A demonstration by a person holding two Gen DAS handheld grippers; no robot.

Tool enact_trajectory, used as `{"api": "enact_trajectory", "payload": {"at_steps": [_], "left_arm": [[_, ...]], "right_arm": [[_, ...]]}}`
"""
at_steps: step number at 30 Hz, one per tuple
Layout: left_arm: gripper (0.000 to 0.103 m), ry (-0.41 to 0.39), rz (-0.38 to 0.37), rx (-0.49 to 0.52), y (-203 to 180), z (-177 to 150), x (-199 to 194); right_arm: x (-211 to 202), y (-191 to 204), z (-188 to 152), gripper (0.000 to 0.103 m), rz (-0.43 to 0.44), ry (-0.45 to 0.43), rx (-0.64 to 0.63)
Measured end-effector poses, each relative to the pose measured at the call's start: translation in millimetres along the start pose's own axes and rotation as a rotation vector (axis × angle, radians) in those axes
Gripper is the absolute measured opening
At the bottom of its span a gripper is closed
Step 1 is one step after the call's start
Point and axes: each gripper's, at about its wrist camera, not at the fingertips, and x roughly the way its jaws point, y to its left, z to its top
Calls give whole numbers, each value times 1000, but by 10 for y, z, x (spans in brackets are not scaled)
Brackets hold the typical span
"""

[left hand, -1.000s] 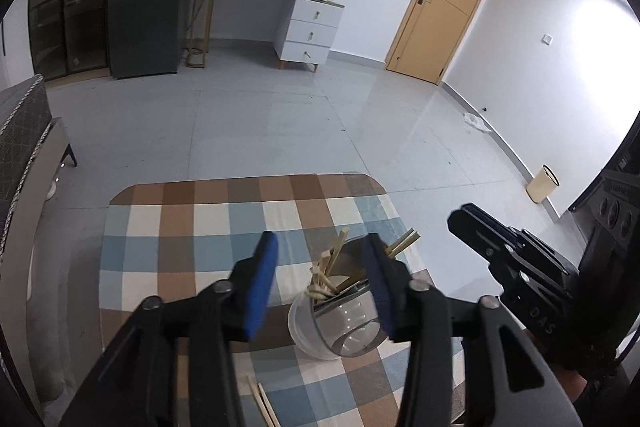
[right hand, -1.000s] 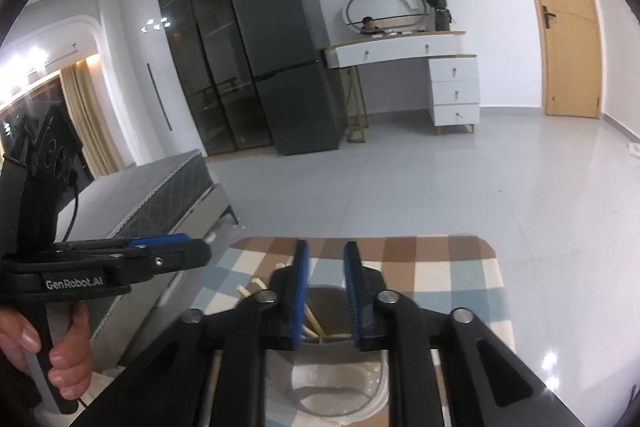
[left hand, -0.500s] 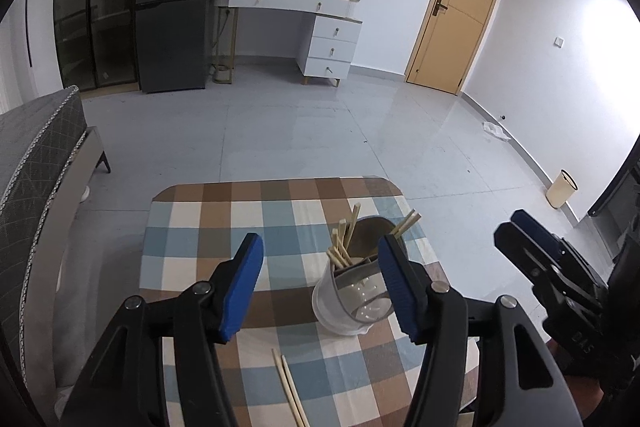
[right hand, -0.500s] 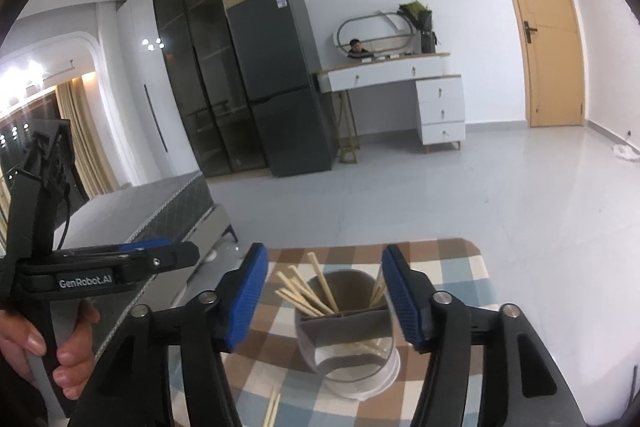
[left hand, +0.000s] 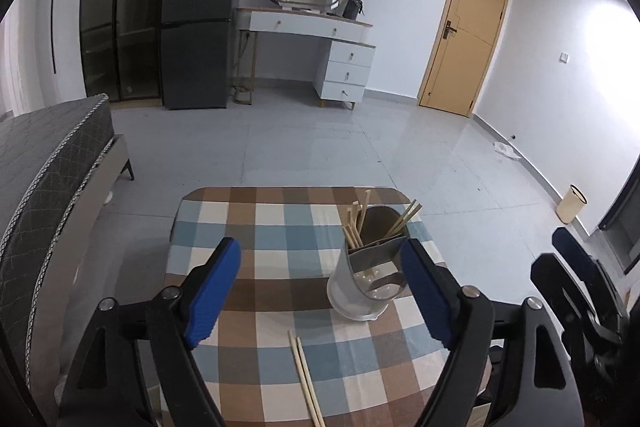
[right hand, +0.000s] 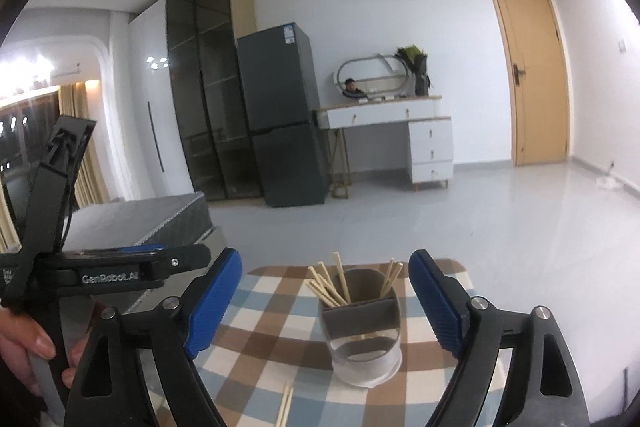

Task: Organize utensils
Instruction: 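Raise both open tools away from the holder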

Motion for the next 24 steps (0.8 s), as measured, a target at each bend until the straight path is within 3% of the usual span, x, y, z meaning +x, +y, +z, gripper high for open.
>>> {"api": "enact_trajectory", "payload": {"at_steps": [12, 18, 24], "left_arm": [[85, -19, 38, -9, 188, -420, -122], [85, -46, 54, -8, 278, -605, -127], [85, -11, 83, -29, 359, -790, 36]], "right_arm": [[-192, 257, -458, 92, -53, -16, 38], [-149, 306, -731, 92, -62, 45, 53], [-28, 334, -977, 92, -63, 135, 51]]}}
